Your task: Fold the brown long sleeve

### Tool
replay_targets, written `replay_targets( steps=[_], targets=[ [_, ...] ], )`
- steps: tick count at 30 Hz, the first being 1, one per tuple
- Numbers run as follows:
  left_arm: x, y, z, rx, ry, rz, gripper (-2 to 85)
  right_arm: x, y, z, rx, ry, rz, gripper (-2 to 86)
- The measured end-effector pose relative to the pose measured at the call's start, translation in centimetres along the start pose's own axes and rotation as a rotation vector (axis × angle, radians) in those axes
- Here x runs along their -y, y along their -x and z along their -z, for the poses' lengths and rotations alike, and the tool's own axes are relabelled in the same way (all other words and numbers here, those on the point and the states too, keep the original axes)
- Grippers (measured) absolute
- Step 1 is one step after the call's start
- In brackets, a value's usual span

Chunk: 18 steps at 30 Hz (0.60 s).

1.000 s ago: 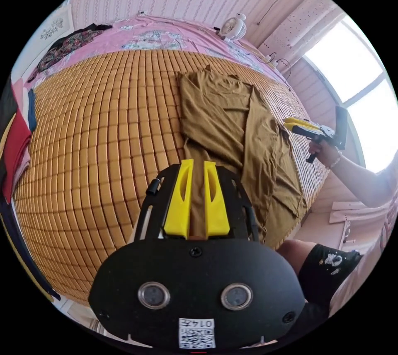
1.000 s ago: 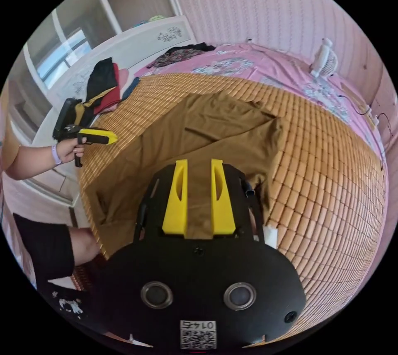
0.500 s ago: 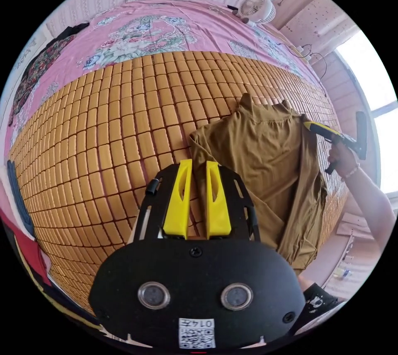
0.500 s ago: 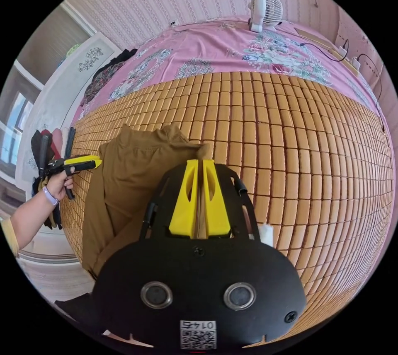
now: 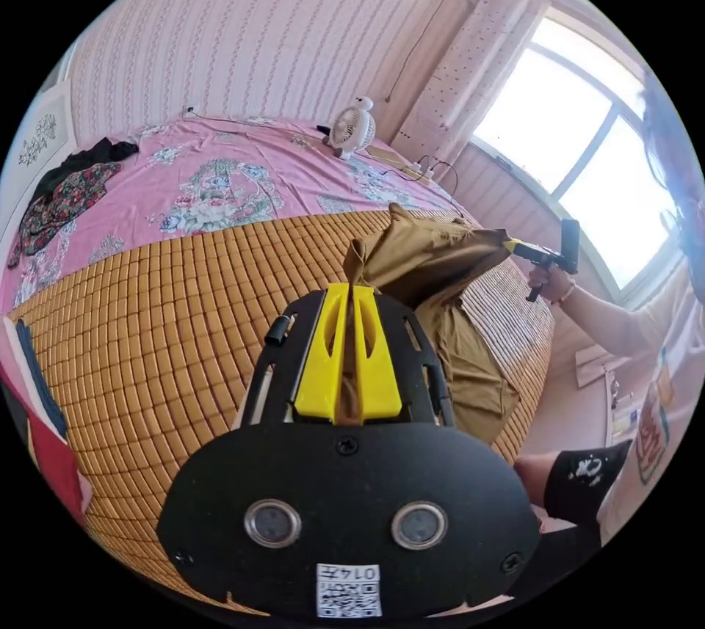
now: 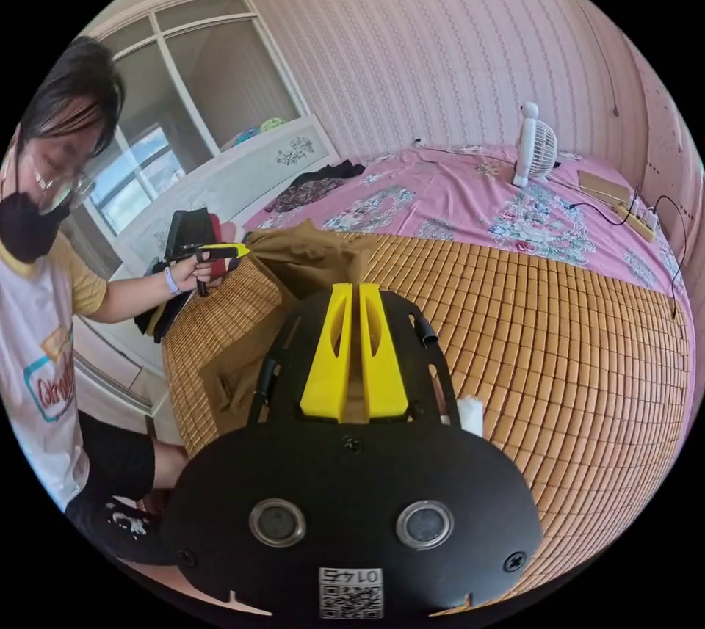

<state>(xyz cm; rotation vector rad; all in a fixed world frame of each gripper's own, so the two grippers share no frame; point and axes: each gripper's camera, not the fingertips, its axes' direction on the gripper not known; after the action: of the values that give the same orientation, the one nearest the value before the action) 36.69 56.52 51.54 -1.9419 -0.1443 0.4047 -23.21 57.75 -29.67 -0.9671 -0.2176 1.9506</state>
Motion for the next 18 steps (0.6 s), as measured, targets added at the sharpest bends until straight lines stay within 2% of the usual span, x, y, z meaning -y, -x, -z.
replay_targets(
  steps=[3,5,8,12,18],
  targets=[
    [-8.5,-1.5,2.3,-0.085,0.098,0.076,0.0,-6.4,3.8,1.3,0.110,0.181,0.014,2.3],
    [-15.7,-1.9,2.3,-0.004,0.225,0.212,2.2,-13.0,6.1,-0.5,0.126,0.416,-0.060,4.4],
    [-21.9,-1.2,2.0,0.080,0.340,0.390,2.3,-19.8,7.9,-3.1,0.035,0.650,-0.140,6.4],
    [-22.9,-1.7,2.0,0.054,0.318,0.457,1.1,-20.7,9.5,-4.5,-0.011,0.650,-0.161,6.6],
    [-17.7,-5.6,-2.8,-0.077,0.263,0.314,-0.6,-16.6,11.6,-9.5,-0.015,0.546,-0.074,5.4]
  ],
)
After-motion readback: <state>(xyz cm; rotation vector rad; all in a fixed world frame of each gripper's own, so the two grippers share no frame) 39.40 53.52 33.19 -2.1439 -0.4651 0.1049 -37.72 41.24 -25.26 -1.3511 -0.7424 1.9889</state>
